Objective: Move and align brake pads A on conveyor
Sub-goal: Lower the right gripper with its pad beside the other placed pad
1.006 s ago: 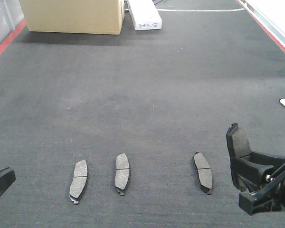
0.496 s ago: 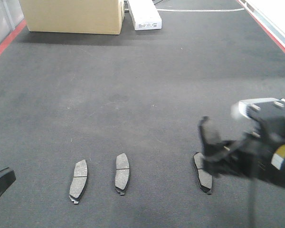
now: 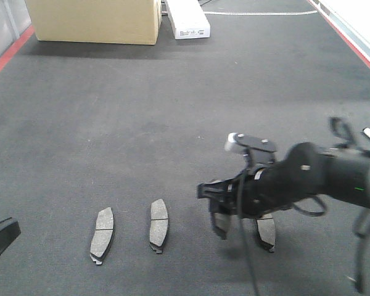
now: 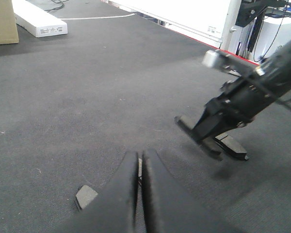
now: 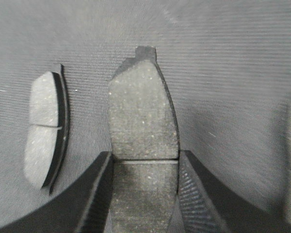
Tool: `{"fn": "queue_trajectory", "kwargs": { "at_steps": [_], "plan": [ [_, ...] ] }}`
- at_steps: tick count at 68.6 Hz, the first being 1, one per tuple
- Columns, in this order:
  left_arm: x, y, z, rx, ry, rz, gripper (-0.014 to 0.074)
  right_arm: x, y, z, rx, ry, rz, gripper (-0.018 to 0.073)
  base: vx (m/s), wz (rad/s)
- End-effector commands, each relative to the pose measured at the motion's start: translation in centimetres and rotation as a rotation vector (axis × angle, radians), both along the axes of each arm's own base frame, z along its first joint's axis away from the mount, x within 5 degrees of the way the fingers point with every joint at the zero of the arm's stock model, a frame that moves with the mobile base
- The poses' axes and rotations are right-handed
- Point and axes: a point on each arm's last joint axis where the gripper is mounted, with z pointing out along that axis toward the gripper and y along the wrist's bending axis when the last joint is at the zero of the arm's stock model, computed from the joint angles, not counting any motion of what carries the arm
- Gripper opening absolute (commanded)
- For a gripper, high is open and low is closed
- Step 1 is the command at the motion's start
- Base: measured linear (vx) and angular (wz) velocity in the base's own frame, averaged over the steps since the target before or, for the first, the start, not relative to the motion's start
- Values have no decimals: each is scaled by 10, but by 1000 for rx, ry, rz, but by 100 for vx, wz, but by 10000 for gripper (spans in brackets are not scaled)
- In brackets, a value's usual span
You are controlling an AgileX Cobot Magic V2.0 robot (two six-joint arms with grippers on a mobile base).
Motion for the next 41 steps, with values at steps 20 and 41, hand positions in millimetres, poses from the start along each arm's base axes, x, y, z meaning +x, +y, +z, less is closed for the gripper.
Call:
{"fn": "queue_trajectory", "kwargs": {
  "at_steps": [20,41],
  "plan": [
    [2,-1,13,-44,-73,-2,-8,20,9,-6,10,-39,-13,95,0,0],
    [2,-1,13,-44,-73,-2,-8,19,9,-6,9,-38,-12,223,0,0]
  ]
}}
